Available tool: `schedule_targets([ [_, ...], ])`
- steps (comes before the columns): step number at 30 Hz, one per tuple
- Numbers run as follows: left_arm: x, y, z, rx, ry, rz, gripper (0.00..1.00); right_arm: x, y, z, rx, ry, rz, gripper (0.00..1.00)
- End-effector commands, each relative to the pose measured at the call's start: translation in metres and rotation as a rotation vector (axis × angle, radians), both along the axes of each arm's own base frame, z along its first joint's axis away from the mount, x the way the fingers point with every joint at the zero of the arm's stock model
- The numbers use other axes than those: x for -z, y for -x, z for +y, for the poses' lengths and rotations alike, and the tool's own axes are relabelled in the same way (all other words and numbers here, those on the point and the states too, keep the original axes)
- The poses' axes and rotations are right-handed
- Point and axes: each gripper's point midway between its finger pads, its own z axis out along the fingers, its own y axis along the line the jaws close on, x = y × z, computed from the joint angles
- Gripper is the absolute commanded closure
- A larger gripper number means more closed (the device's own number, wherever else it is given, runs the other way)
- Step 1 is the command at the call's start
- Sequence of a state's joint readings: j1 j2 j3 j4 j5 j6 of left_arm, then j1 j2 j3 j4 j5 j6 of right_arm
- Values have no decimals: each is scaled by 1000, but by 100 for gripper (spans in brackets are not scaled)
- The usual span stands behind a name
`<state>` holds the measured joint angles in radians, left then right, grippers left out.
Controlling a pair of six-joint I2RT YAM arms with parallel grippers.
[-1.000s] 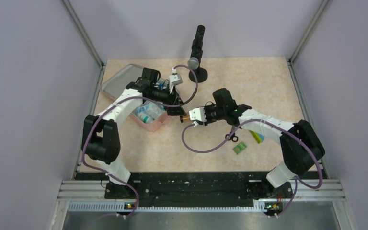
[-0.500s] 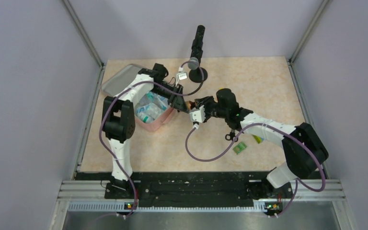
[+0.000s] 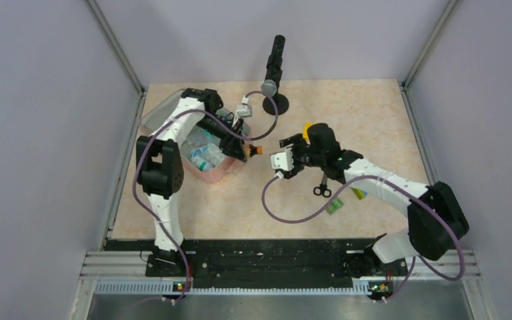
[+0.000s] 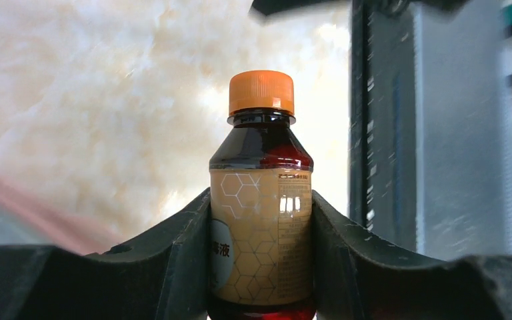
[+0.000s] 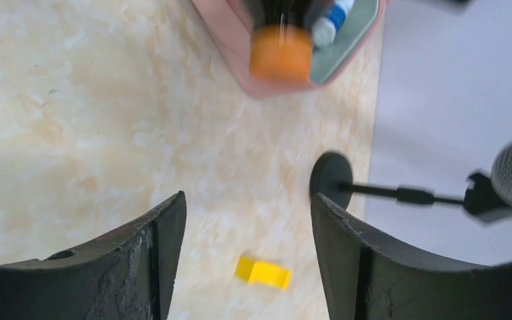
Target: Organize the medicine kit
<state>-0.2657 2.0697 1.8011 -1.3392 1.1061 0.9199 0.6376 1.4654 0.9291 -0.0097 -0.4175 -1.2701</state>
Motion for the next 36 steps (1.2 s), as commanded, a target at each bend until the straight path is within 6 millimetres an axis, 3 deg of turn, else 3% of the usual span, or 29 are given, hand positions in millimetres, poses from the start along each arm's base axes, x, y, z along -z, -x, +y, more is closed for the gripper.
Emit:
schedule_targets([
  [1,-41,4,60,170,-87,-422,56,-1,35,-36,91,-40,178,32],
  [5,-33,-16,118,282,-256,-634,56,11,56,-53,192,-85,316,32],
  [10,-13,-53,185,459,-515,-815,55,17,73,-57,254,-127,456,33],
  [17,7,-89,243,679,-715,-900,53,18,76,-62,304,-148,484,33],
  [24,31,-117,263,805,-807,-916,51,22,81,-66,315,-150,496,33],
  [36,51,-117,270,1050,-799,-918,44,24,82,-65,317,-161,511,33],
])
